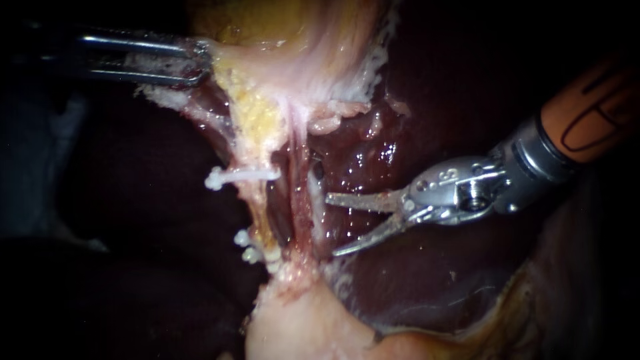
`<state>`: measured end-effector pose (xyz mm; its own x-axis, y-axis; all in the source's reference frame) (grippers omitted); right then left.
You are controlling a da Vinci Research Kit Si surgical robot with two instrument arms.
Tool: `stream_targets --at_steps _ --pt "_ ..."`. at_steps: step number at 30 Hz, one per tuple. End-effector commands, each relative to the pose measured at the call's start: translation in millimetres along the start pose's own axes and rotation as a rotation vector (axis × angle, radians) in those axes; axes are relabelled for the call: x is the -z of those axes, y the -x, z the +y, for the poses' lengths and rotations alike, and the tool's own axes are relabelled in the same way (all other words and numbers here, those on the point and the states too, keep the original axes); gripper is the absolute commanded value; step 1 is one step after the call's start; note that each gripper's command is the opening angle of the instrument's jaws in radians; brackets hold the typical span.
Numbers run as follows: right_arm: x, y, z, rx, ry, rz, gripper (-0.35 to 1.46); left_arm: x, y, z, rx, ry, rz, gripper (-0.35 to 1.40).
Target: Go to the cutting position left tube
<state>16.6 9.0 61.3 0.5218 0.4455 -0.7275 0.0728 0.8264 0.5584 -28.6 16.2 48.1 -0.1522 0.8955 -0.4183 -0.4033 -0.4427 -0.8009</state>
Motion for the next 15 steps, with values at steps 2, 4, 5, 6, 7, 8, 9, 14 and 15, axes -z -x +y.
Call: stream_targets --at_steps 2,4,5,6,7,8,9,14,15 --pt "-0.4 -0.2 -0.1 -0.001 0.001 0.006 0.88 0.0 0.0 0.0 0.0 0.0 0.0 -0.35" --pt "-0.7 -0.4 -0.1 -0.002 0.0 0.012 0.94 0.0 0.0 0.0 0.0 0.0 0.0 -0.35" --pt "-0.9 -0.5 0.0 -0.002 0.001 0.012 0.98 0.0 0.0 0.0 0.0 0.0 0.0 -0.35" --pt "-1.0 -0.6 0.0 -0.002 -0.002 0.015 0.98 0.0 0.0 0.0 0.0 0.0 0.0 -0.35" --pt "-1.3 -0.7 0.0 -0.003 -0.003 0.015 0.99 0.0 0.0 0.0 0.0 0.0 0.0 -0.35" --pt "-1.5 -0.7 0.1 -0.003 -0.002 0.018 1.01 0.0 0.0 0.0 0.0 0.0 0.0 -0.35" --pt "-1.7 -0.8 0.1 -0.003 -0.004 0.018 1.03 0.0 0.0 0.0 0.0 0.0 0.0 -0.35" --pt "-2.7 -0.9 0.3 -0.008 -0.012 0.023 1.03 0.0 0.0 0.0 0.0 0.0 0.0 -0.35" --pt "-2.9 -0.9 0.3 -0.008 -0.017 0.026 1.03 0.0 0.0 0.0 0.0 0.0 0.0 -0.35"
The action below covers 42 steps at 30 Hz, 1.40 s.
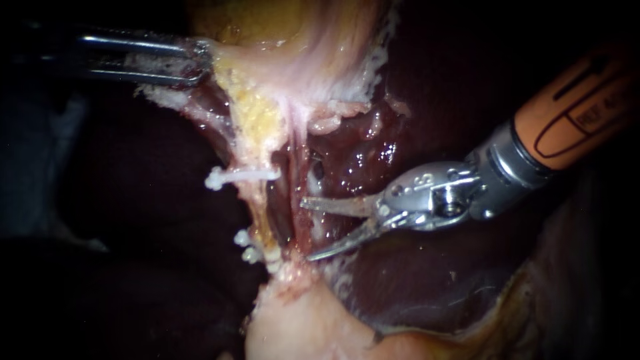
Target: Go to the cutting position left tube
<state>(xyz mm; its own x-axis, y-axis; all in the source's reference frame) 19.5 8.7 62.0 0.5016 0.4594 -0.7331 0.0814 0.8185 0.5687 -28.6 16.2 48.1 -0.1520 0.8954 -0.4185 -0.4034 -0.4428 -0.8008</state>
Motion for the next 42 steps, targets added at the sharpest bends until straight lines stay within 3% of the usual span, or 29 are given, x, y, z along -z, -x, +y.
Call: stream_targets --at_steps 1,15,24,28,42 --pt "-0.2 0.1 0.1 -0.001 -0.005 0.002 1.03 0.0 0.0 0.0 0.0 0.0 0.0 -0.35" --pt "-3.7 3.2 2.8 -0.017 -0.022 -0.003 1.01 0.0 0.0 0.0 0.0 0.0 0.0 -0.35" --pt "-3.9 3.7 4.7 -0.023 -0.026 -0.003 0.99 0.0 0.0 0.0 0.0 0.0 0.0 -0.35" --pt "-4.1 3.5 4.8 -0.03 -0.037 -0.001 1.08 0.0 0.0 0.0 0.0 0.0 0.0 -0.35" --pt "-6.9 1.3 3.3 -0.045 -0.119 0.044 0.99 0.0 0.0 0.1 0.0 0.0 0.0 -0.35"
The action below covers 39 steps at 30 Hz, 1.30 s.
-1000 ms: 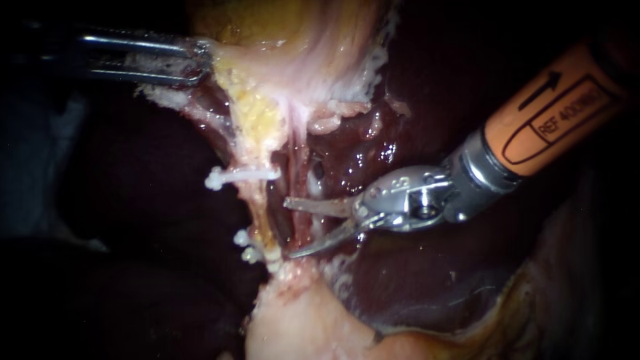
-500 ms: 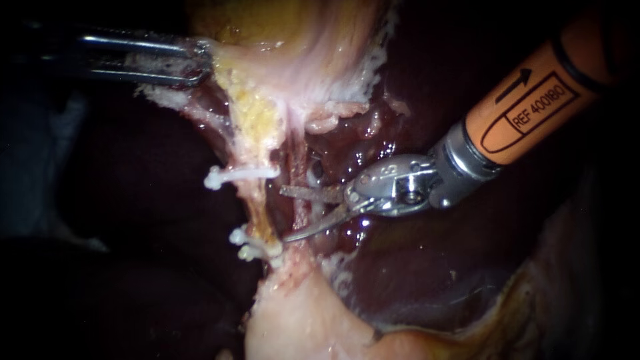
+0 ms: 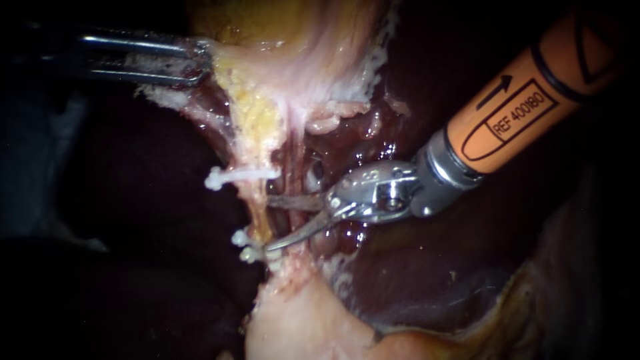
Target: Go to the cutting position left tube
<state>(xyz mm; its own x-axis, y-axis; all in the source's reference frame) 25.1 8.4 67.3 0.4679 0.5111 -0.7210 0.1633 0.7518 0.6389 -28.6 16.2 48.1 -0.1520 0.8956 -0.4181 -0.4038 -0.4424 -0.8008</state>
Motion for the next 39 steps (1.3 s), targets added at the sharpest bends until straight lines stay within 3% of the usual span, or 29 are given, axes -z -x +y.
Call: stream_targets --at_steps 1,11,25,39 --pt "-0.3 -0.1 -0.1 0.001 -0.004 0.002 0.99 0.0 0.0 0.0 0.0 0.0 0.0 -0.35" --pt "-3.4 -1.5 -0.6 0.006 -0.006 0.033 1.04 0.0 0.0 0.0 0.0 0.0 0.0 -0.35" --pt "-4.2 -2.8 -0.8 -0.003 0.011 0.067 1.08 -0.1 -0.1 0.0 0.0 -0.001 0.001 -0.35" --pt "-2.9 -6.8 -4.1 -0.018 -0.016 0.118 1.23 -0.1 -0.1 -0.1 0.0 0.0 0.0 -0.35"
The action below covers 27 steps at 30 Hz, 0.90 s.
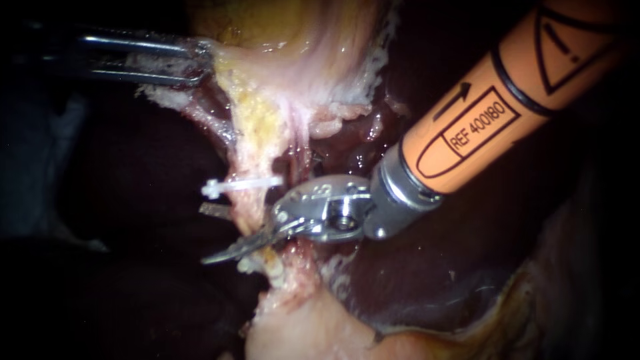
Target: Go to the cutting position left tube
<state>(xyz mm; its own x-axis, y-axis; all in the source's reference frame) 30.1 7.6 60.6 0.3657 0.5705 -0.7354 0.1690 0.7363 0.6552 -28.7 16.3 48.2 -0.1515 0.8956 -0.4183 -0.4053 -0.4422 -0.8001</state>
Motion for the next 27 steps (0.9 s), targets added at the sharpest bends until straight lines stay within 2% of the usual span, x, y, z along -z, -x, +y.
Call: stream_targets --at_steps 1,9,18,27 --pt "0.0 -0.3 -0.4 -0.006 -0.004 0.006 1.23 0.0 0.0 0.0 0.0 0.002 0.0 -0.35" --pt "-0.4 -1.0 -1.8 -0.021 -0.026 0.025 1.23 0.1 0.0 0.0 0.0 0.002 0.0 -0.35" --pt "-1.2 -1.2 -1.7 -0.06 -0.057 0.078 1.25 0.1 0.0 0.0 0.0 -0.001 0.001 -0.35" --pt "-1.7 -1.1 -1.5 -0.057 -0.06 0.101 1.3 0.1 -0.1 0.0 0.0 -0.001 0.001 -0.35"
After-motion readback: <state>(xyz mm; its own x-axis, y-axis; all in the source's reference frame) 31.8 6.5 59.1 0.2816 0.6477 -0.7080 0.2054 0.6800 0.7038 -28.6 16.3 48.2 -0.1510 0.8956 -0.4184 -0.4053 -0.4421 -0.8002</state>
